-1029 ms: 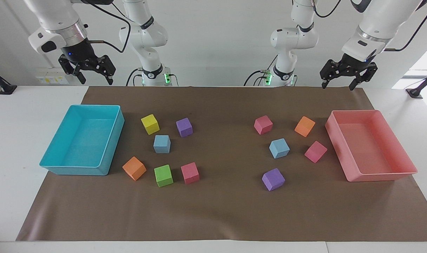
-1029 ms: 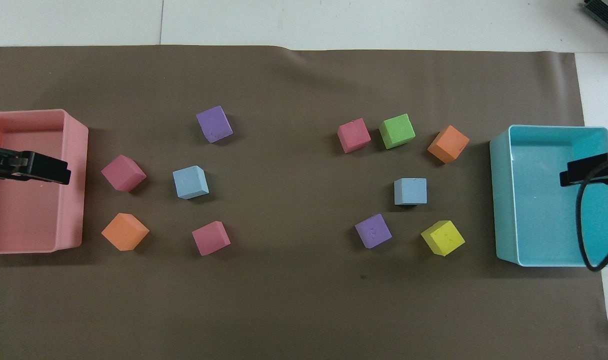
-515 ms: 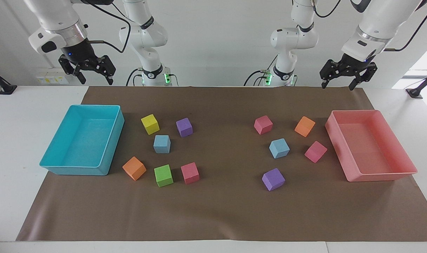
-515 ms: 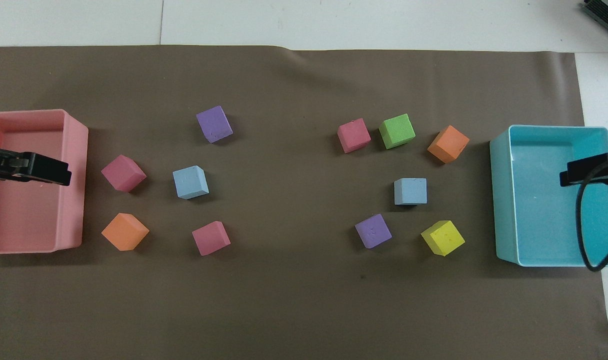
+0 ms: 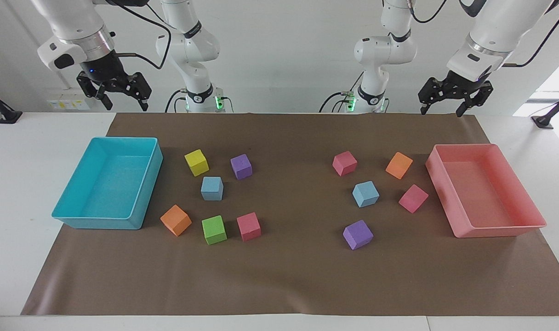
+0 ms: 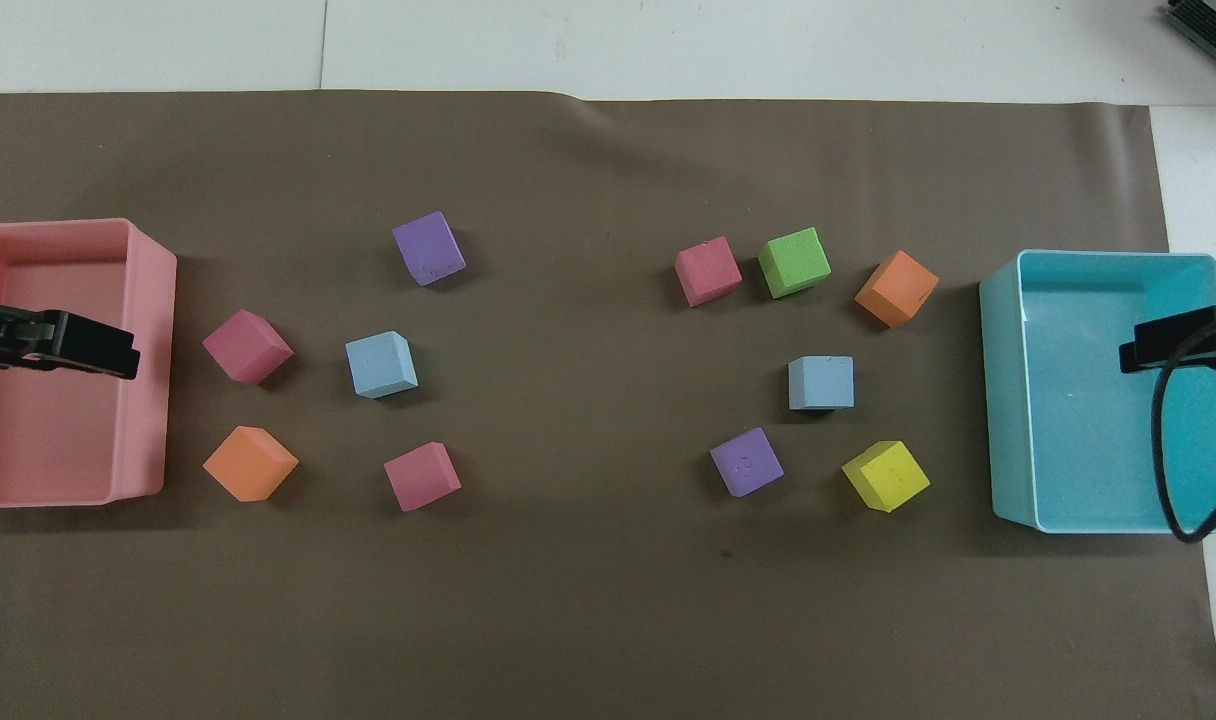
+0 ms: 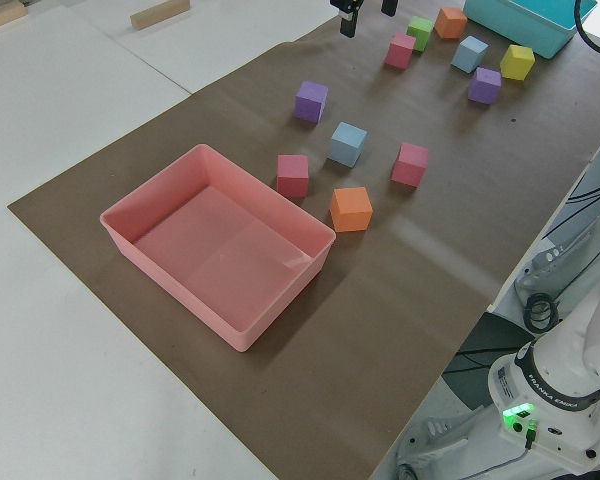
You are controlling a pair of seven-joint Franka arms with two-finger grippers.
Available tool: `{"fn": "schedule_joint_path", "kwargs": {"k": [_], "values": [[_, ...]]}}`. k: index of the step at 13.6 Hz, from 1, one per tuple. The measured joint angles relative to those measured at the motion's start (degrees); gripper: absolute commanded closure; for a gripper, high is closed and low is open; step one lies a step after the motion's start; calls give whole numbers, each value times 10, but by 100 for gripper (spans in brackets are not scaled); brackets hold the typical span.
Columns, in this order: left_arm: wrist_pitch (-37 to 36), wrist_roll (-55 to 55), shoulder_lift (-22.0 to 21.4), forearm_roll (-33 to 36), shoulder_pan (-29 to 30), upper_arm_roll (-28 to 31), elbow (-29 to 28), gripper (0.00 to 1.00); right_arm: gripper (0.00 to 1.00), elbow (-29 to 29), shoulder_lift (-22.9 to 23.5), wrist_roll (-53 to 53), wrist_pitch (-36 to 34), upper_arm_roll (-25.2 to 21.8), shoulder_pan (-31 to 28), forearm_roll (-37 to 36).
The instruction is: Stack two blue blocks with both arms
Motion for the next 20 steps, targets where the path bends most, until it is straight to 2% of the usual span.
{"fn": "schedule_joint_path", "kwargs": {"k": [13,16,20], "values": [[13,-1,0,0,0,2,0,0,0,0,0,0,0,0,0,0],[18,-1,0,0,1,2,0,0,0,-21,-7,0,3,1,1,0],[34,-1,0,0,0,0,0,0,0,-97,-7,7,106,7,29,0]]}}
